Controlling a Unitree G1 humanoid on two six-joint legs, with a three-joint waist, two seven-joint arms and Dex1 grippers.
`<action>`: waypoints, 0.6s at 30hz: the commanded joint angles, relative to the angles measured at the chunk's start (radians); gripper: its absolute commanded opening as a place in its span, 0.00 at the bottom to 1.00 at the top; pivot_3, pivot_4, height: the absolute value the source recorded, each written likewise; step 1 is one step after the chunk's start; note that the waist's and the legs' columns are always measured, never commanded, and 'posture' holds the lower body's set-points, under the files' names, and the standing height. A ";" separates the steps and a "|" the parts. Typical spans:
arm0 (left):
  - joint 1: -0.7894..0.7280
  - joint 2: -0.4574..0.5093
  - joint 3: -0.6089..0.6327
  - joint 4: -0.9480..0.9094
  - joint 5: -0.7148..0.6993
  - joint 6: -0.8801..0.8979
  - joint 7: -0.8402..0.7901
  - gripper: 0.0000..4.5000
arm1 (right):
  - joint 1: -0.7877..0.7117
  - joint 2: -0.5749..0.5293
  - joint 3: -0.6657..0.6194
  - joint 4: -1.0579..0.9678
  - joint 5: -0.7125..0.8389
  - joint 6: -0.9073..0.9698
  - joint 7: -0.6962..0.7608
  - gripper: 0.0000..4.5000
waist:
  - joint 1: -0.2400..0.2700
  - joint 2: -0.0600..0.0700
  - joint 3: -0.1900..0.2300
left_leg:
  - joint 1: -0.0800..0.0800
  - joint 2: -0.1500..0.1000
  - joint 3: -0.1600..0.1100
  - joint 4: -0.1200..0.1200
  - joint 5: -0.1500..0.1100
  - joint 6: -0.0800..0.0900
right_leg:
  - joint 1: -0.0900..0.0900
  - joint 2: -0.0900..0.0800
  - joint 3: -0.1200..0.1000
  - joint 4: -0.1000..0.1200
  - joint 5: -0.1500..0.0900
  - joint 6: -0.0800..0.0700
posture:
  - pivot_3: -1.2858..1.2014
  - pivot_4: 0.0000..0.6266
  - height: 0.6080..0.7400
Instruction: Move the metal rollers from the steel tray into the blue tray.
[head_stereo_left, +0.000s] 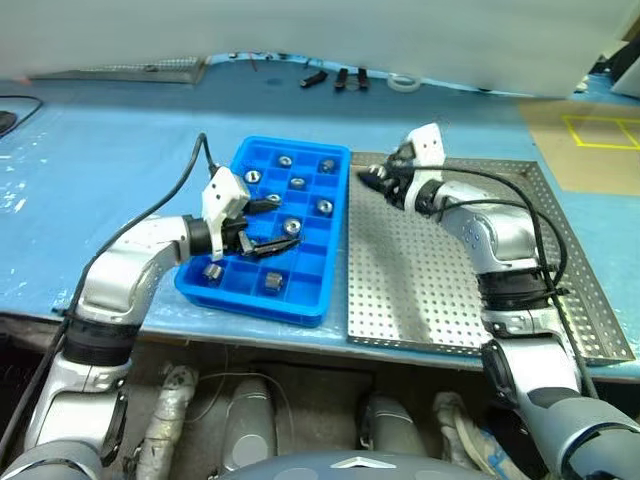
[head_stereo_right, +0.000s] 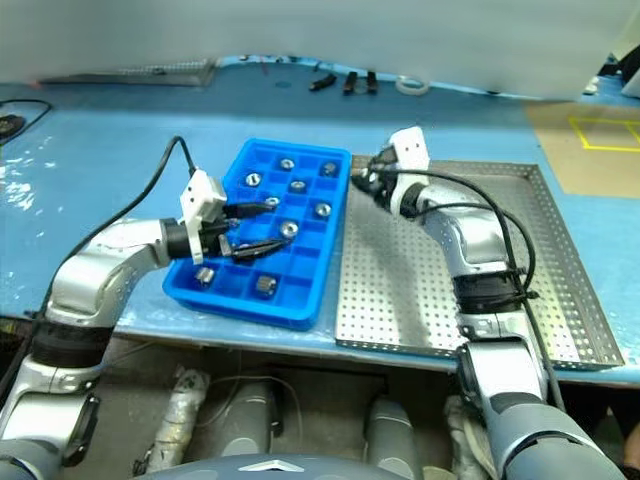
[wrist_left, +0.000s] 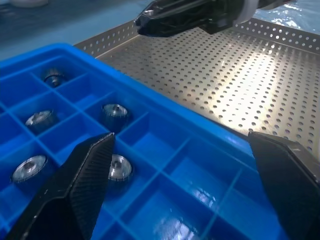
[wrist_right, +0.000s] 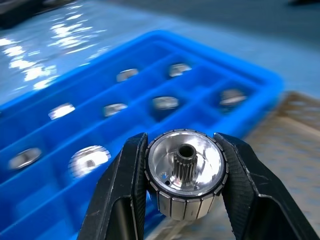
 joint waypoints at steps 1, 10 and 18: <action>0.059 0.044 0.078 -0.141 -0.076 0.063 0.022 1.00 | 0.053 -0.096 0.080 -0.167 0.088 0.015 0.239 0.37 | 0.022 0.000 0.000 | -0.001 0.000 0.000 0.000 0.000 0.000 | 0.000 -0.001 -0.001 0.000 0.000 0.000 | 0.62 0.24 1.00; 0.203 0.112 0.166 -0.332 -0.208 0.168 0.075 1.00 | 0.130 -0.185 0.202 -0.301 0.104 0.002 0.411 0.37 | 0.067 0.000 0.000 | 0.003 0.000 -0.001 0.000 0.000 0.000 | 0.002 -0.003 -0.001 0.002 0.000 -0.002 | 0.65 0.24 1.00; 0.204 0.134 0.145 -0.335 -0.231 0.161 0.092 1.00 | 0.053 -0.063 0.240 -0.165 -0.038 -0.071 0.254 0.37 | 0.082 0.000 0.000 | 0.002 0.000 -0.002 0.000 0.001 -0.001 | 0.000 -0.002 0.001 0.003 0.001 -0.003 | 0.65 0.24 1.00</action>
